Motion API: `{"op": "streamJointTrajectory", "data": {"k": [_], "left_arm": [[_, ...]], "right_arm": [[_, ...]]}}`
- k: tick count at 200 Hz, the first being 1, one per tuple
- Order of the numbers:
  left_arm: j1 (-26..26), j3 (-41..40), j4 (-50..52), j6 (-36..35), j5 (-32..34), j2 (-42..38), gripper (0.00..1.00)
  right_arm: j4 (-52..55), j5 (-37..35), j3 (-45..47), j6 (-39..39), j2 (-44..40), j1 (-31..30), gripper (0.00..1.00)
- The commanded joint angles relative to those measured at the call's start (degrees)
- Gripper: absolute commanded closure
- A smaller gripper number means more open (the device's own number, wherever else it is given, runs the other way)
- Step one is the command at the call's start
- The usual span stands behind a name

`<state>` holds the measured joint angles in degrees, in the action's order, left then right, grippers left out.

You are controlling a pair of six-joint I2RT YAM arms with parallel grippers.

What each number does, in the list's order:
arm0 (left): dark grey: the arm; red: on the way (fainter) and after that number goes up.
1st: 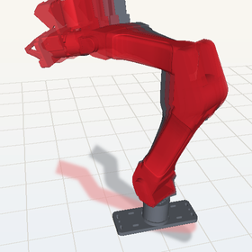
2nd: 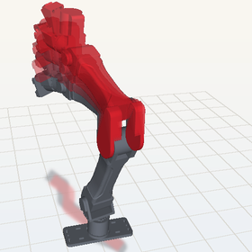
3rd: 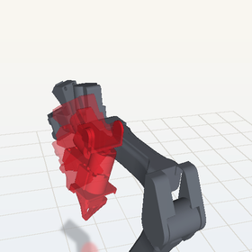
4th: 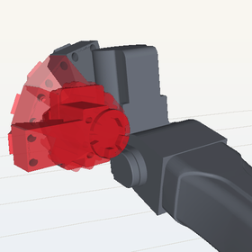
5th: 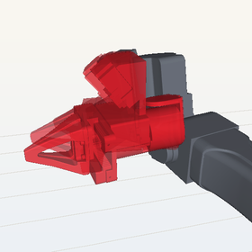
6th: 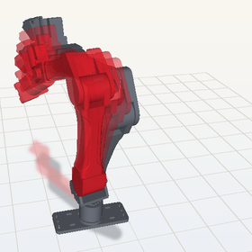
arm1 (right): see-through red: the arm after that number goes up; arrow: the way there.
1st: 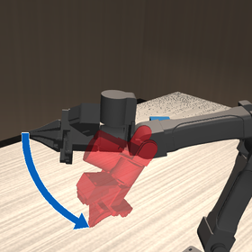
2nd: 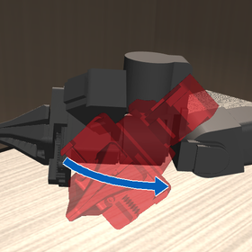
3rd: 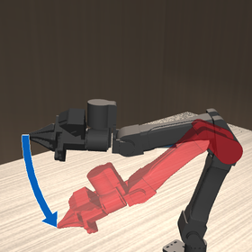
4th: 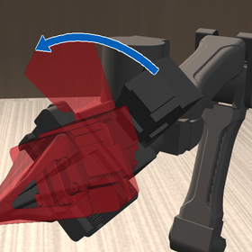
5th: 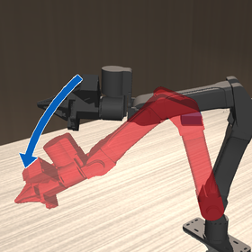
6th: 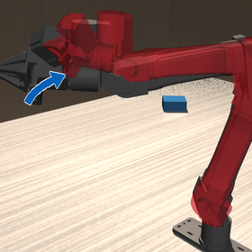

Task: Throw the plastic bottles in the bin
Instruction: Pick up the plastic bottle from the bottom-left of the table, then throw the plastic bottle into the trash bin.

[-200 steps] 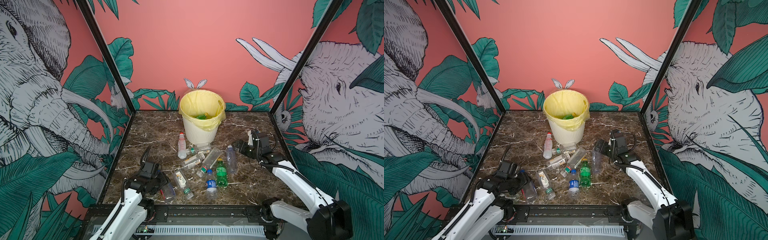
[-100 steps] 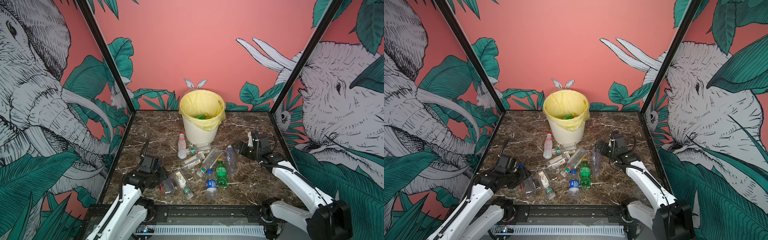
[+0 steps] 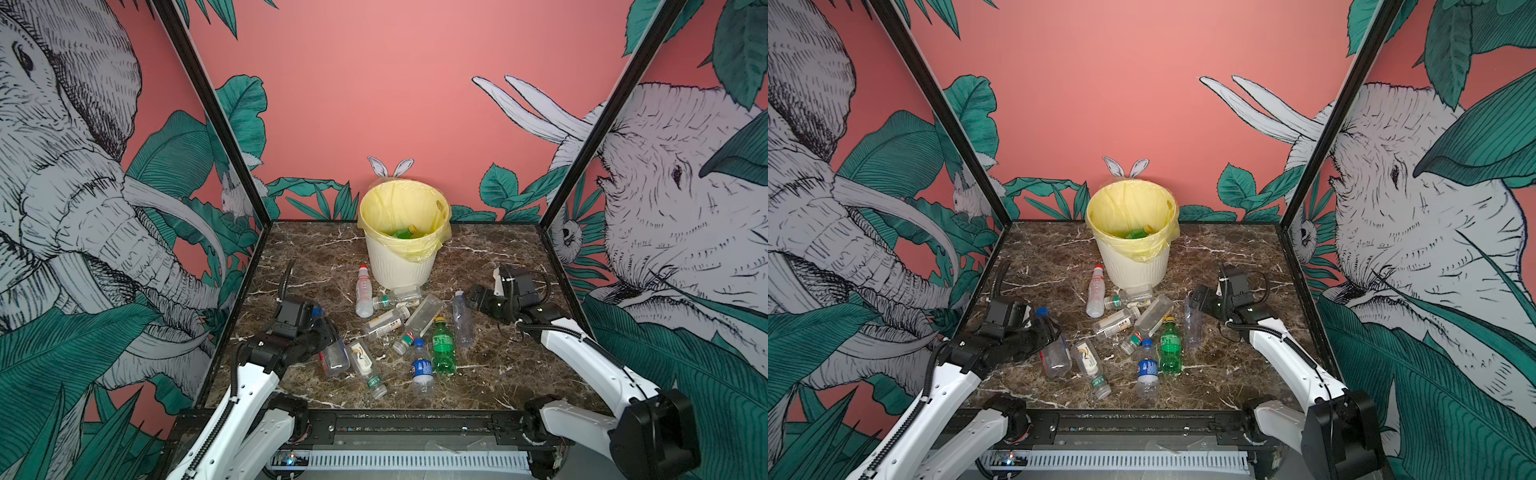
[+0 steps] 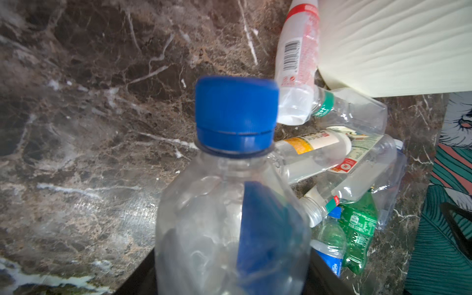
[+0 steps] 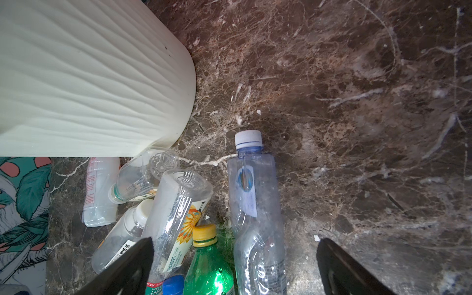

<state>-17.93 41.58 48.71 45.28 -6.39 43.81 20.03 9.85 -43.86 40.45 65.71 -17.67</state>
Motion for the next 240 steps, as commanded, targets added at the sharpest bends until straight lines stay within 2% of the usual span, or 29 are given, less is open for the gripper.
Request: {"op": "streamJointTrajectory", "data": {"k": [1, 105, 208, 240], "left_arm": [[-0.24, 2.85, -1.88, -2.05, 0.85, 1.45, 0.35], [-0.17, 8.34, -10.93, -3.79, -0.98, 6.02, 0.36], [-0.13, 18.45, -18.21, -3.88, -8.12, 11.67, 0.37], [-0.15, 20.24, -20.66, -3.18, -9.63, 10.84, 0.37]], "right_arm": [[1.22, -0.2, -0.21, -0.68, 0.69, 0.31, 0.01], [3.25, 0.29, -1.05, -0.48, 3.06, 0.44, 0.01], [3.69, 0.74, -0.4, -0.35, 3.02, 0.5, 0.01], [3.16, 1.1, -0.44, -0.36, 3.45, 0.46, 0.01]]}}
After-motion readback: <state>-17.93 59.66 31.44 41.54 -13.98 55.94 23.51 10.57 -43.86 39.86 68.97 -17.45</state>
